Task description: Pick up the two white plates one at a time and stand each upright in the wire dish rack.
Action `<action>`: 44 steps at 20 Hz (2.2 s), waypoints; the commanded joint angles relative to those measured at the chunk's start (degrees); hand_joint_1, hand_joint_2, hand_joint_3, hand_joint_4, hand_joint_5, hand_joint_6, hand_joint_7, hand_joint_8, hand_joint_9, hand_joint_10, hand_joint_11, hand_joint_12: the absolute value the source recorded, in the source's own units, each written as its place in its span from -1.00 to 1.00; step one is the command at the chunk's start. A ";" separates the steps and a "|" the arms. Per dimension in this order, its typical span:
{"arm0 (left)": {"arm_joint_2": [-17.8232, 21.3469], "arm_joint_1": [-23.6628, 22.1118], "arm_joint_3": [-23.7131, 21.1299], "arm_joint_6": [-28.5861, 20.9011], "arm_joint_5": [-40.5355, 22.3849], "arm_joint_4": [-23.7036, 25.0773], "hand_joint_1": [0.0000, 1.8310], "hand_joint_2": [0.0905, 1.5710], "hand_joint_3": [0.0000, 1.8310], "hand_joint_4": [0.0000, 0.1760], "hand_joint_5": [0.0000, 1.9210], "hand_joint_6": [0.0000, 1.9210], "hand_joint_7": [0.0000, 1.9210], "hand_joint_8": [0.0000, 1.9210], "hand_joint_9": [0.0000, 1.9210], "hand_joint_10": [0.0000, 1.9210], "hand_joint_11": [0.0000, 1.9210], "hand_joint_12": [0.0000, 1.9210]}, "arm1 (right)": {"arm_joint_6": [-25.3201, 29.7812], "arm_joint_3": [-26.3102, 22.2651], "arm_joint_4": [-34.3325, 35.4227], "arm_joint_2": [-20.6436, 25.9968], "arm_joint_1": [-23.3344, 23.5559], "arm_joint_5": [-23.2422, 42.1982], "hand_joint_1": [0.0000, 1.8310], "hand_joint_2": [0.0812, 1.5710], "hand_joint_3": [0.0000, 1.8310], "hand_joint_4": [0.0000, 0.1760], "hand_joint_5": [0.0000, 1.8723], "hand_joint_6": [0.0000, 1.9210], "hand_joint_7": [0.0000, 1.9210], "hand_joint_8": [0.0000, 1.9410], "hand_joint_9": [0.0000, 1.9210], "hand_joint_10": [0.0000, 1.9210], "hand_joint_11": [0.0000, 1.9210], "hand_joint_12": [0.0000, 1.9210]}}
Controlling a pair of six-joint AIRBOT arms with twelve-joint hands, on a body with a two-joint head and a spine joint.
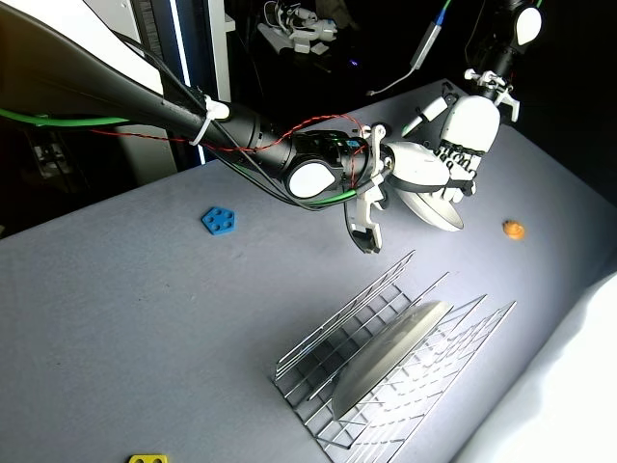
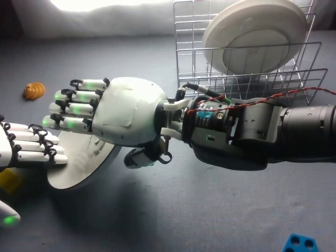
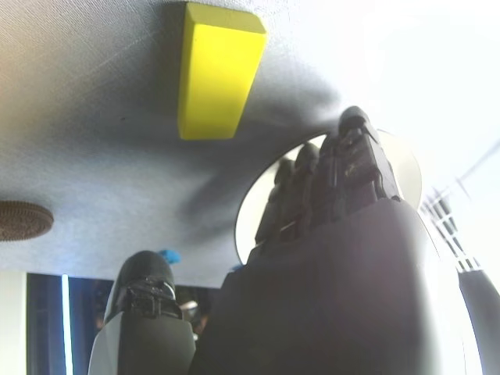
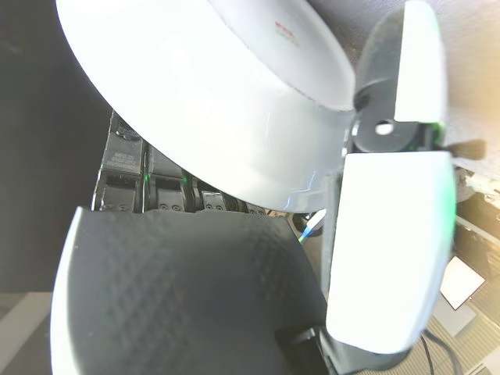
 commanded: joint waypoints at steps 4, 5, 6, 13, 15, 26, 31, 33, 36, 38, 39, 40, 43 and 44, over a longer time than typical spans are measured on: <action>-0.89 0.00 0.09 -0.33 -0.47 0.35 -1.00 0.34 -1.00 -1.00 -0.98 -0.99 -1.00 -1.00 -1.00 -1.00 -1.00 -1.00 | -0.29 -0.02 0.43 -0.26 0.16 7.13 0.34 0.16 -0.99 -1.00 -0.73 -0.97 -0.76 -0.98 -0.78 -0.95 -1.00 0.06; -0.87 0.00 0.09 -0.33 -0.47 0.35 -1.00 0.34 -1.00 -1.00 -0.98 -1.00 -1.00 -1.00 -1.00 -1.00 -1.00 -1.00 | -0.29 -0.02 0.43 -0.24 0.17 7.23 0.34 0.15 -1.00 -1.00 -0.69 -0.97 -0.70 -0.98 -0.73 -0.94 -1.00 0.15; -0.85 0.00 0.09 -0.33 -0.47 0.35 -1.00 0.34 -1.00 -1.00 -0.98 -1.00 -1.00 -1.00 -1.00 -1.00 -1.00 -1.00 | -0.29 -0.02 0.43 -0.24 0.17 7.25 0.32 0.16 -1.00 -1.00 -0.63 -0.96 -0.62 -0.96 -0.63 -0.92 -1.00 0.23; -0.83 0.01 0.04 -0.33 -0.46 0.37 -1.00 0.35 -1.00 -1.00 -0.99 -1.00 -1.00 -1.00 -1.00 -1.00 -1.00 -1.00 | -0.30 -0.03 0.41 -0.11 0.17 7.25 0.46 0.31 -1.00 -1.00 -0.13 -0.96 -0.08 -0.98 -0.07 -0.92 -0.47 0.17; -0.82 0.02 -0.01 -0.33 -0.47 0.37 -1.00 0.35 -1.00 -1.00 -0.99 -1.00 -1.00 -1.00 -1.00 -1.00 -1.00 -1.00 | -0.30 -0.05 0.35 0.05 0.18 7.22 0.52 0.29 -1.00 -1.00 0.06 -0.27 0.37 -0.99 0.15 -0.32 -0.29 0.20; 0.85 -4.24 -0.77 -0.31 -1.64 0.40 -1.00 0.37 -1.00 -1.00 -0.96 -0.99 -0.99 -1.00 -1.00 -1.00 -1.00 -1.00 | -0.31 -2.77 -1.57 2.79 1.04 7.18 0.51 0.34 -1.00 -1.00 0.04 0.00 0.06 -0.03 0.10 -0.01 -0.04 0.15; 2.89 -10.17 -1.48 -0.30 -3.34 0.39 -1.00 0.38 -0.99 -1.00 -0.97 -1.00 -0.99 -1.00 -1.00 -1.00 -1.00 -1.00 | -0.32 -6.59 -1.62 6.47 1.48 7.12 0.51 0.36 -1.00 -1.00 -0.01 0.08 0.03 0.00 0.05 0.06 -0.06 0.14; 3.60 -11.88 -1.49 -0.30 -3.96 0.39 -1.00 0.39 -0.99 -1.00 -0.97 -1.00 -0.99 -1.00 -1.00 -1.00 -1.00 -1.00 | -0.32 -8.81 -1.62 8.45 1.46 7.07 0.51 0.35 -1.00 -1.00 0.01 0.07 0.06 -0.06 0.06 0.03 -0.05 0.13; 4.40 -13.87 -1.34 -0.28 -4.19 0.39 -1.00 0.38 -0.99 -1.00 -0.98 -1.00 -1.00 -1.00 -1.00 -1.00 -1.00 -1.00 | -0.23 -13.22 -1.61 12.11 1.47 7.03 0.51 0.35 -1.00 -1.00 0.02 0.06 0.07 -0.05 0.04 0.04 -0.07 0.12; 4.84 -15.15 -1.16 -0.18 -4.23 0.37 -1.00 0.38 -1.00 -1.00 -0.97 -0.99 -1.00 -1.00 -1.00 -1.00 -1.00 -1.00 | 0.58 -15.86 -1.61 14.28 1.54 7.02 0.51 0.36 -1.00 -1.00 0.00 0.09 0.06 -0.06 0.03 0.06 -0.08 0.13; 4.97 -15.62 -1.07 -0.01 -4.28 0.35 -1.00 0.38 -1.00 -1.00 -0.97 -1.00 -1.00 -1.00 -1.00 -1.00 -1.00 -1.00 | 2.07 -16.93 -1.61 15.31 1.68 6.82 0.51 0.34 -1.00 -1.00 0.03 0.04 0.09 -0.10 0.07 0.01 -0.05 0.11; 5.18 -16.20 -1.02 0.47 -4.35 0.35 -1.00 0.37 -1.00 -1.00 -0.98 -1.00 -1.00 -1.00 -1.00 -1.00 -1.00 -1.00 | 4.48 -18.23 -1.61 16.67 2.04 5.85 0.51 0.34 -1.00 -1.00 0.03 0.04 0.09 -0.10 0.06 0.02 -0.05 0.11; 5.44 -16.46 -0.87 1.30 -5.00 0.34 -1.00 0.38 -1.00 -1.00 -0.98 -1.00 -1.00 -1.00 -1.00 -1.00 -1.00 -1.00 | 12.92 -20.13 -1.62 19.65 3.68 2.96 0.51 0.35 -1.00 -1.00 0.03 0.05 0.08 -0.07 0.03 0.05 -0.08 0.12; 5.59 -16.55 -0.87 1.58 -5.00 0.33 -1.00 0.38 -1.00 -1.00 -0.98 -1.00 -1.00 -1.00 -1.00 -1.00 -1.00 -1.00 | 16.29 -20.76 -1.62 20.84 4.56 1.71 0.51 0.35 -1.00 -1.00 0.03 0.04 0.08 -0.09 0.04 0.04 -0.07 0.11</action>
